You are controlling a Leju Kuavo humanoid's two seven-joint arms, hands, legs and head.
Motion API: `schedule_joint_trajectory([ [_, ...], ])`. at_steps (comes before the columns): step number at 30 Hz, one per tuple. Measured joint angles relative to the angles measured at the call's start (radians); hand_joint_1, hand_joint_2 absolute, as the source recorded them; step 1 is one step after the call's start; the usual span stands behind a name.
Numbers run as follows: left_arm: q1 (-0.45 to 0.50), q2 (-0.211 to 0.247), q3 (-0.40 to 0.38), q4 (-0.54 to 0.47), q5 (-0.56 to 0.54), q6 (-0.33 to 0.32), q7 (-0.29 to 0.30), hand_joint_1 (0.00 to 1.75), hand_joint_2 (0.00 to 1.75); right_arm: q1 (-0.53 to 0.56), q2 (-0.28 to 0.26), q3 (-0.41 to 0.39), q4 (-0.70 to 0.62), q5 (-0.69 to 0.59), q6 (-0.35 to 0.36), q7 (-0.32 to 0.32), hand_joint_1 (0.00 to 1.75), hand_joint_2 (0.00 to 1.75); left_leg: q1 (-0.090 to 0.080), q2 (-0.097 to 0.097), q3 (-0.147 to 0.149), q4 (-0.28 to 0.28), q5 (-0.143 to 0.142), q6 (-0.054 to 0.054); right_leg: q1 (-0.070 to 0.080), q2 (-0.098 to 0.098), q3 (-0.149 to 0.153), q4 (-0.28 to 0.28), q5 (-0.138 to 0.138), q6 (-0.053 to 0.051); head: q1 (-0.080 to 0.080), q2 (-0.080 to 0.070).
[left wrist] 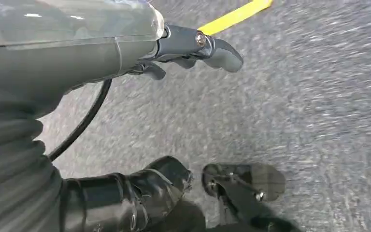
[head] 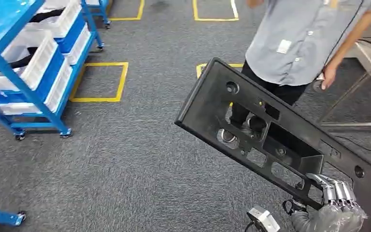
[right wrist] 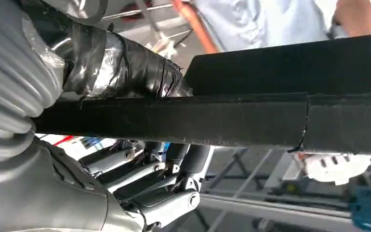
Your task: Take the parts from the cabinet and place them on the table.
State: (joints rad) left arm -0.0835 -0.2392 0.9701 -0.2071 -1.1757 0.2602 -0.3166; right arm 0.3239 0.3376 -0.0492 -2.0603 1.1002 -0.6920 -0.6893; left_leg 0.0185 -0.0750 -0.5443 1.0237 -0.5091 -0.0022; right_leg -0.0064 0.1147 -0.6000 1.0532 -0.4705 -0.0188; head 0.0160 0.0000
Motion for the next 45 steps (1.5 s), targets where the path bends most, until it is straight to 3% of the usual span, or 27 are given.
schedule_joint_trajectory([
  [3,-0.008,0.001,0.0,0.0,0.0,0.0,0.002,0.0,1.75,0.007,0.0,0.0,0.0,-0.004,0.0,-0.001,1.75,1.75,-0.003,0.027,0.007,-0.011,0.01,0.016,-0.002,0.031,-0.01,-0.011,0.011,0.023,0.001,0.0],
  [5,-0.008,0.002,0.001,0.0,-0.001,-0.001,0.002,0.0,1.75,0.007,0.0,0.0,0.0,-0.006,0.0,-0.001,1.75,1.75,0.0,0.054,0.012,-0.026,0.019,0.03,0.001,-0.063,-0.029,0.038,-0.028,0.024,0.005,0.0],
  [6,-0.005,0.002,0.001,0.0,-0.001,-0.001,0.002,0.0,1.75,0.007,0.0,0.0,0.0,-0.006,0.0,-0.001,1.75,1.75,-0.003,0.067,0.011,-0.026,0.019,0.033,0.001,-0.087,-0.059,0.101,-0.065,0.027,0.005,0.0],
  [8,0.001,0.002,0.002,0.0,-0.001,-0.001,0.003,0.0,1.75,0.008,0.0,0.0,0.0,-0.006,0.0,-0.001,1.75,1.75,-0.005,0.098,0.01,-0.025,0.016,0.036,-0.004,-0.102,-0.129,0.249,-0.129,0.034,0.005,0.0],
  [9,0.002,0.002,0.002,0.0,-0.001,-0.001,0.003,0.0,1.75,0.008,0.0,0.0,0.0,-0.006,0.0,0.0,1.75,1.75,-0.006,0.112,0.01,-0.025,0.016,0.036,-0.008,-0.103,-0.147,0.288,-0.133,0.037,0.005,0.0],
  [10,0.002,0.002,0.002,0.0,-0.001,-0.001,0.003,0.0,1.75,0.008,0.0,0.0,0.0,-0.007,0.0,0.001,1.75,1.75,-0.006,0.126,0.011,-0.025,0.014,0.035,-0.01,-0.106,-0.139,0.272,-0.112,0.04,0.005,0.0],
  [12,0.0,0.002,0.002,0.0,-0.001,-0.001,0.003,0.0,1.75,0.008,0.0,0.0,0.0,-0.007,0.0,0.001,1.75,1.75,-0.006,0.149,0.017,-0.024,0.008,0.031,-0.011,-0.122,-0.058,0.126,-0.033,0.039,0.005,0.0],
  [13,-0.001,0.002,0.002,0.0,-0.001,-0.001,0.003,0.0,1.75,0.008,0.0,0.0,0.0,-0.007,0.0,0.001,1.75,1.75,-0.006,0.159,0.024,-0.023,0.004,0.026,-0.009,-0.154,-0.003,0.031,0.003,0.034,0.005,0.0],
  [14,0.0,0.002,0.002,0.0,-0.001,-0.001,0.003,0.0,1.75,0.007,0.0,0.0,0.0,-0.007,0.0,0.001,1.75,1.75,-0.01,0.166,0.027,-0.023,0.0,0.021,0.001,-0.204,0.02,-0.011,-0.014,0.03,0.005,0.0],
  [18,-0.006,0.002,0.003,0.0,-0.002,-0.001,0.003,0.0,1.75,0.009,0.0,0.0,0.0,-0.009,0.0,0.002,1.75,1.75,-0.016,0.211,0.039,-0.024,-0.009,0.002,0.012,-0.159,0.011,-0.019,-0.011,0.006,0.005,0.0],
  [19,-0.007,0.002,0.003,0.0,-0.002,-0.001,0.003,0.0,1.75,0.01,0.002,0.0,0.0,-0.009,0.0,0.001,1.75,1.75,-0.01,0.192,0.036,-0.016,-0.021,-0.006,-0.003,-0.148,0.022,-0.03,-0.004,-0.004,0.004,0.0],
  [20,-0.008,0.002,0.003,0.0,-0.002,-0.001,0.002,0.0,1.75,0.009,0.003,0.0,-0.001,-0.011,0.0,0.001,1.75,1.75,-0.007,0.137,0.027,0.012,-0.041,-0.008,-0.003,-0.139,0.023,-0.033,-0.003,-0.01,0.004,0.0],
  [21,-0.006,0.002,0.004,0.0,-0.002,-0.001,0.002,0.0,1.75,0.007,0.003,0.0,-0.001,-0.015,0.0,0.001,1.75,1.75,-0.007,0.106,0.0,0.072,-0.08,-0.009,-0.003,-0.131,0.022,-0.032,-0.001,-0.018,0.003,0.0],
  [23,-0.003,0.002,0.005,0.0,-0.002,-0.001,0.002,0.0,1.75,0.008,0.003,0.0,-0.001,-0.015,0.0,0.001,1.75,1.75,-0.006,0.085,-0.078,0.234,-0.15,-0.013,-0.003,-0.106,0.021,-0.031,-0.001,-0.02,0.003,0.0],
  [24,-0.001,0.002,0.006,0.0,-0.002,-0.002,-0.002,0.0,1.75,0.008,0.003,0.0,-0.001,-0.015,0.0,0.001,1.75,1.75,-0.006,0.084,-0.108,0.29,-0.159,-0.014,-0.002,-0.091,0.021,-0.03,-0.001,-0.02,0.003,0.0],
  [26,0.002,0.003,0.006,0.0,-0.001,-0.005,-0.01,0.0,1.75,0.008,0.003,0.0,-0.002,-0.014,0.0,-0.002,1.75,1.75,-0.004,0.084,-0.1,0.248,-0.1,-0.015,-0.003,-0.061,0.024,-0.028,-0.002,-0.019,0.003,0.0],
  [28,0.001,0.003,0.006,0.0,-0.002,-0.007,-0.011,0.0,1.75,0.008,0.003,0.0,-0.005,-0.015,0.0,-0.002,1.75,1.75,0.001,0.063,-0.031,0.081,-0.002,-0.013,-0.005,-0.034,0.026,-0.022,-0.006,-0.013,0.003,0.0],
  [29,0.003,0.003,0.008,0.0,-0.001,-0.007,-0.011,0.0,1.75,0.008,0.003,0.0,-0.007,-0.015,0.0,-0.002,1.75,1.75,0.006,0.013,-0.01,0.019,0.012,-0.011,-0.006,-0.025,0.022,-0.017,-0.008,-0.009,0.003,0.0],
  [30,0.004,0.003,0.009,0.0,-0.002,-0.008,-0.013,0.0,1.75,0.007,0.003,0.0,-0.009,-0.015,0.0,-0.002,1.75,1.75,0.005,0.0,-0.002,-0.004,0.002,-0.009,0.001,-0.013,0.014,-0.004,-0.012,-0.001,0.003,0.0],
  [34,-0.003,0.005,0.011,0.0,-0.004,-0.011,-0.015,0.0,1.75,0.011,0.003,-0.002,-0.017,-0.015,0.0,-0.003,1.75,1.75,0.004,0.038,-0.001,-0.008,0.013,0.016,-0.007,0.016,0.003,-0.01,-0.003,0.024,0.003,0.0],
  [36,-0.002,0.006,0.011,0.0,-0.006,-0.014,-0.016,0.0,1.75,0.011,0.003,-0.005,-0.019,-0.015,0.0,-0.003,1.75,1.75,0.003,0.06,0.003,-0.015,0.017,0.029,-0.002,-0.075,-0.027,0.059,-0.054,0.028,0.004,0.0],
  [38,0.002,0.006,0.013,0.0,-0.007,-0.016,-0.015,0.0,1.75,0.011,0.003,-0.006,-0.019,-0.015,0.0,-0.003,1.75,1.75,-0.001,0.085,0.001,-0.014,0.015,0.032,-0.006,-0.1,-0.096,0.205,-0.125,0.034,0.004,0.0],
  [40,0.005,0.007,0.014,0.0,-0.007,-0.018,-0.015,0.0,1.75,0.012,0.003,-0.011,-0.019,-0.015,0.0,-0.003,1.75,1.75,-0.003,0.113,0.001,-0.012,0.012,0.033,-0.007,-0.105,-0.133,0.283,-0.138,0.036,0.004,0.0],
  [41,0.004,0.008,0.014,0.0,-0.007,-0.019,-0.016,0.0,1.75,0.012,0.003,-0.014,-0.019,-0.015,0.0,-0.003,1.75,1.75,-0.003,0.124,0.002,-0.011,0.01,0.032,-0.007,-0.108,-0.116,0.25,-0.109,0.036,0.004,0.0],
  [43,0.002,0.007,0.014,0.0,-0.007,-0.019,-0.017,0.0,1.75,0.012,0.003,-0.016,-0.019,-0.014,0.0,-0.003,1.75,1.75,-0.003,0.144,0.009,-0.009,0.004,0.029,-0.006,-0.127,-0.028,0.087,-0.025,0.029,0.004,0.0],
  [44,0.002,0.007,0.014,0.0,-0.008,-0.019,-0.017,0.0,1.75,0.012,0.003,-0.018,-0.019,-0.014,0.0,-0.003,1.75,1.75,-0.004,0.153,0.015,-0.01,0.0,0.026,-0.002,-0.161,0.017,0.003,-0.005,0.022,0.004,0.0],
  [45,0.002,0.007,0.014,0.0,-0.008,-0.019,-0.017,0.0,1.75,0.011,0.003,-0.018,-0.019,-0.014,0.0,-0.003,1.75,1.75,-0.01,0.161,0.017,-0.009,-0.003,0.021,0.015,-0.199,0.026,-0.015,-0.022,0.017,0.004,0.0],
])
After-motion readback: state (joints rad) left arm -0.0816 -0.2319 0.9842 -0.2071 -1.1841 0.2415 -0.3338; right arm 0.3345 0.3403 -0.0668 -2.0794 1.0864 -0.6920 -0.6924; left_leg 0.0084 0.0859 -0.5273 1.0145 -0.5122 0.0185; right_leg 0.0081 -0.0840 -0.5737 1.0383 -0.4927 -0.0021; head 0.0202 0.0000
